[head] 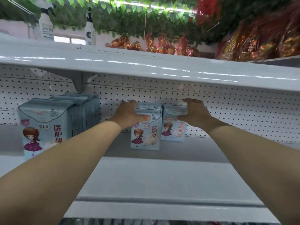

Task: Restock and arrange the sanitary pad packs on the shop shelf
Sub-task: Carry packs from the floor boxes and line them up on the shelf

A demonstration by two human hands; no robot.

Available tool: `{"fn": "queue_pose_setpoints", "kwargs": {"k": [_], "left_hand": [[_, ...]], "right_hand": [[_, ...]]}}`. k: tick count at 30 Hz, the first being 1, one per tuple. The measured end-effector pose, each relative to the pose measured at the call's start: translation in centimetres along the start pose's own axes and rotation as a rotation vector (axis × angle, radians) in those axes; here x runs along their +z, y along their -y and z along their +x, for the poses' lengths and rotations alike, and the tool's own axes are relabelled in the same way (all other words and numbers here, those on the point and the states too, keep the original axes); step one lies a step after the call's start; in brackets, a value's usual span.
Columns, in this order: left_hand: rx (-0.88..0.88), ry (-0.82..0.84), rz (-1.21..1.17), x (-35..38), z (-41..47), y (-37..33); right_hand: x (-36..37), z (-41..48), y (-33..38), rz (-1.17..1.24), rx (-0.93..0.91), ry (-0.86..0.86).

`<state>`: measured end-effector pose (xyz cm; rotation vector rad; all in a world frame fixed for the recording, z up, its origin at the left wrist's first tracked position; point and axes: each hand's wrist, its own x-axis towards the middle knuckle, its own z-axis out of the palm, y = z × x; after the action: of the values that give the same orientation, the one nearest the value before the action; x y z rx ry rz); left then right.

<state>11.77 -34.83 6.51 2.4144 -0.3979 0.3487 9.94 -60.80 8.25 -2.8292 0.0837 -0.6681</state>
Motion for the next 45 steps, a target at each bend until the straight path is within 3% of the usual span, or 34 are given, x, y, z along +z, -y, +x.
{"fn": "queue_pose_setpoints", "kwargs": {"k": [5,18,34,45], "left_hand": [[0.031,-0.118,0.007,-0.8,-2.6,-3.0],[0.093,0.003,-0.107,3.9,-15.0,-12.7],[0.16,0.192,-0.205,15.5,-35.4,-32.6],[0.174,0.356,-0.218,25.9,-42.8,-43.3]], "right_hand": [[-3.8,-5.4,0.4,-0.028,0.048,0.015],[-11.5,-22.5,-4.0,0.051,0.259,0.006],[-23.2,-47.2,-20.1,0.039,0.431,-0.008],[-26.1,-58.1,-33.0,0.078,0.661,-0.024]]}}
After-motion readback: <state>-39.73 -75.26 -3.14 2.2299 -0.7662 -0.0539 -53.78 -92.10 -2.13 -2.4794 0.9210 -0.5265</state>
